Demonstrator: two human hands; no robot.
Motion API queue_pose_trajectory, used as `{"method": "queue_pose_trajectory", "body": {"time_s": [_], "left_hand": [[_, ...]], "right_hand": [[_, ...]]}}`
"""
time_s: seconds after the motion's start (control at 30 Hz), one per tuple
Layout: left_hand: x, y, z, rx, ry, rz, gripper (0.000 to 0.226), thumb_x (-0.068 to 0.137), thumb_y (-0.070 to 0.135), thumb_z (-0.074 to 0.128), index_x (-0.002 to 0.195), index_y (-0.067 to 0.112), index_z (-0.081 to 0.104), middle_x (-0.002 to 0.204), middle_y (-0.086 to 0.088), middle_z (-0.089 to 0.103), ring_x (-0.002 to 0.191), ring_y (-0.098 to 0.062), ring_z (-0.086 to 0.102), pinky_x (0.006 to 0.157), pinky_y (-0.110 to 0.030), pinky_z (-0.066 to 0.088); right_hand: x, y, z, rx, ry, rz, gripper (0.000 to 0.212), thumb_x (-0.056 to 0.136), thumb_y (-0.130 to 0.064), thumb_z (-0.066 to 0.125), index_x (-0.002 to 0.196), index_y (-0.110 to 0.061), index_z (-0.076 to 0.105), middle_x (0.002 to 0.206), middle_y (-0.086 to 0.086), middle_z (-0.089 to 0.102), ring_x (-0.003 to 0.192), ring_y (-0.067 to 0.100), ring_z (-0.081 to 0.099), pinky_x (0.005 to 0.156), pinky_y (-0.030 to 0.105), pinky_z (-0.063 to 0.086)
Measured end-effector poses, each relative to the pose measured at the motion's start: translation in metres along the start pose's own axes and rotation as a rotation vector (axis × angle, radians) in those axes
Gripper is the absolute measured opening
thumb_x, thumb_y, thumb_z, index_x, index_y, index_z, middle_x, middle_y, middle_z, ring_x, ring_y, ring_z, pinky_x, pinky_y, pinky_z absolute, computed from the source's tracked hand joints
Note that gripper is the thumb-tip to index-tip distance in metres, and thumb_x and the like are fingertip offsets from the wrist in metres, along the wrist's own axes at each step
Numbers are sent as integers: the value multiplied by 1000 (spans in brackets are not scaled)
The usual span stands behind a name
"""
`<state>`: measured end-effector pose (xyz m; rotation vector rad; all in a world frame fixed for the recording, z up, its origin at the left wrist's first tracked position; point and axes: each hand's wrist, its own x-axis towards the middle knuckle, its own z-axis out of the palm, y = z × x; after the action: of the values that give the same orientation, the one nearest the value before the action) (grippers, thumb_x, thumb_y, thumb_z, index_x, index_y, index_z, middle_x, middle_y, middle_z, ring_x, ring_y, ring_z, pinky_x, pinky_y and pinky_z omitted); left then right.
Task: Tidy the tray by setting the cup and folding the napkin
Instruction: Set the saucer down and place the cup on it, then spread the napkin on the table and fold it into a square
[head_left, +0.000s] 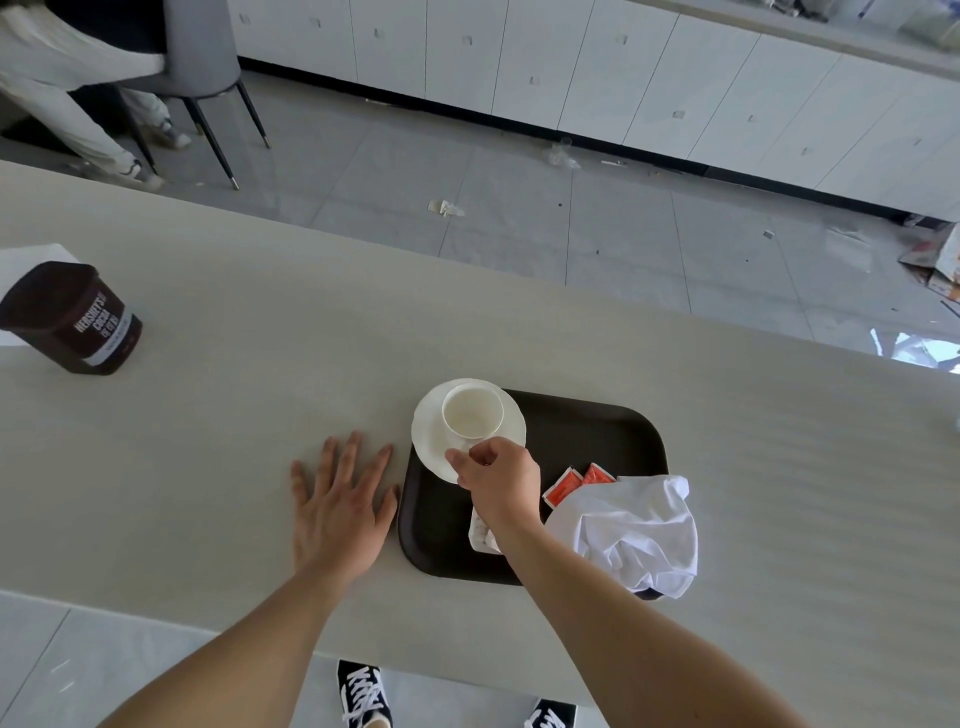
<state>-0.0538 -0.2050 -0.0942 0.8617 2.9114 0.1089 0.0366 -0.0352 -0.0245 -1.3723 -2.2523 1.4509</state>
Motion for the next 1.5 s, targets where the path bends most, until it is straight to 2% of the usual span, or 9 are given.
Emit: {"method": "queue_pose_trajectory", "body": {"time_s": [0.33,0.47,0.57,0.73,0.87,0.97,1.1,1.27,1.5], "left_hand": [[-1,0,-2,-29,-21,13,57,89,57,26,144,43,30,159,1,24,147,-25,16,116,-57,6],[2,0,-12,-269,64,-44,50,85,33,61,133,26,51,146,-3,46,140,-26,34,115,-54,16],[1,17,-33,-436,260,-42,34,78,12,67,112,16,65,111,-7,66,105,-31,59,91,-48,45],[-26,85,-66,-567,343,233,17,80,16,64,96,20,68,88,7,62,81,-16,59,65,-33,52],[-43,150,-73,-601,85,378,41,83,51,56,116,26,59,101,9,58,91,-8,58,72,-31,53],[-44,189,-66,-429,-145,389,80,71,75,51,138,34,35,107,5,52,96,-12,56,76,-29,49],[-43,215,-55,-252,-231,378,88,71,65,63,143,29,27,109,-3,53,96,-19,55,72,-27,42],[-41,221,-47,-285,-136,363,40,84,33,59,123,26,53,103,1,61,91,-18,60,69,-27,45],[-40,225,-67,-456,-16,295,21,82,17,60,100,21,69,85,6,59,73,-15,61,58,-25,38]], "right_hand": [[-12,8,-10,3,42,-21,26,77,-42,78,91,-29,60,79,-12,66,75,3,63,61,13,42],[-11,15,-37,21,41,-53,16,82,-33,74,90,-30,61,80,-12,66,77,4,63,67,17,47],[-12,21,-69,-63,77,-165,7,86,-24,71,87,-23,64,79,-11,65,76,5,62,69,21,49],[-13,43,-136,-199,199,-357,2,87,-18,70,87,-19,69,90,-10,64,74,6,61,66,20,48],[-8,69,-185,-484,107,-340,35,87,-41,69,119,-28,66,122,-11,62,102,9,58,78,22,46],[-9,89,-208,-674,-99,-270,78,71,-70,66,140,-42,43,149,-11,42,138,17,31,107,38,38],[-11,114,-217,-844,-176,-312,108,57,-76,70,147,-46,18,159,-8,22,144,23,18,114,46,27],[-7,124,-209,-847,-87,-386,74,77,-43,76,141,-39,40,151,-3,33,127,27,41,104,39,42],[-11,115,-215,-607,67,-432,17,80,-3,60,91,-10,71,105,6,58,80,33,61,64,28,46]]}}
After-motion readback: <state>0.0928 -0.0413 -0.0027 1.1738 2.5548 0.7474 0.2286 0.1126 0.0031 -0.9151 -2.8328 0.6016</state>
